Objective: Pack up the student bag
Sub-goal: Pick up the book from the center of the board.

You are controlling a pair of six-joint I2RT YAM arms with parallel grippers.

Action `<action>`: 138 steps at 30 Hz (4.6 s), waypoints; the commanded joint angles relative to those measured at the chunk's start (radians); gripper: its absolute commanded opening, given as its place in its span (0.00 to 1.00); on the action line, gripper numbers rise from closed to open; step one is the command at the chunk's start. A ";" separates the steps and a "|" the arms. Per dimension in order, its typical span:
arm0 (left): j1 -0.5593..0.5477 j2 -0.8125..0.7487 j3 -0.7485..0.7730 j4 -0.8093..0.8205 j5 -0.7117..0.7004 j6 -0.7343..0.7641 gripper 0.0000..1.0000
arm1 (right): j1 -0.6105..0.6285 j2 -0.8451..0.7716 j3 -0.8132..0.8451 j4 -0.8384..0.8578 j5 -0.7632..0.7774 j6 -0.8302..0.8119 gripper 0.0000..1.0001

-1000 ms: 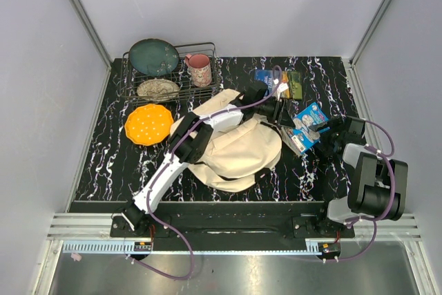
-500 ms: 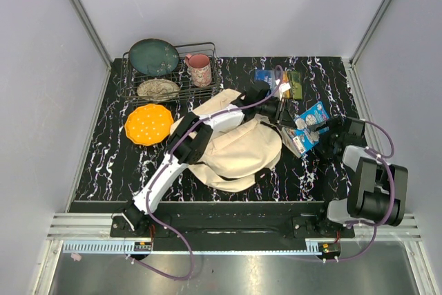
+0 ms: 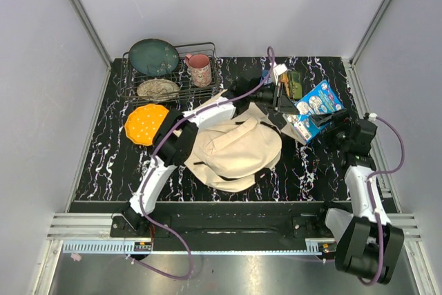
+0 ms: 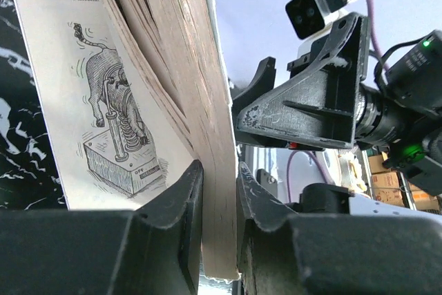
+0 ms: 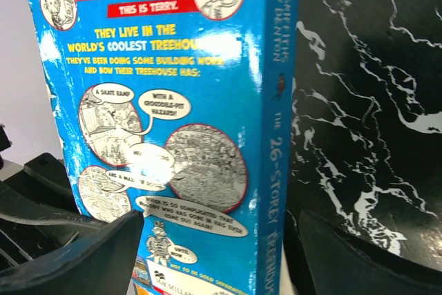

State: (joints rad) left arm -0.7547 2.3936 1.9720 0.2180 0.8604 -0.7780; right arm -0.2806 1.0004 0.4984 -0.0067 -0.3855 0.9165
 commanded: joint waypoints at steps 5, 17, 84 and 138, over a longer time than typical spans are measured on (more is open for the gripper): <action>0.011 -0.166 -0.102 0.380 0.075 -0.165 0.00 | 0.001 -0.147 0.015 -0.037 -0.099 0.022 0.98; 0.011 -0.228 -0.234 0.580 0.115 -0.287 0.00 | 0.001 -0.146 0.040 0.280 -0.354 0.099 0.72; 0.092 -0.531 -0.372 0.457 0.146 -0.086 0.00 | 0.158 0.047 0.324 0.294 -0.834 -0.042 0.14; 0.241 -0.969 -1.012 0.526 -0.682 -0.331 0.00 | 0.647 0.417 0.052 1.212 -0.219 0.435 0.69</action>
State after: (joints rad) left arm -0.5106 1.4609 0.9447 0.5972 0.2173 -1.0748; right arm 0.3367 1.4040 0.5083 1.0958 -0.6186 1.3251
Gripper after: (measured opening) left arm 0.297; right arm 0.659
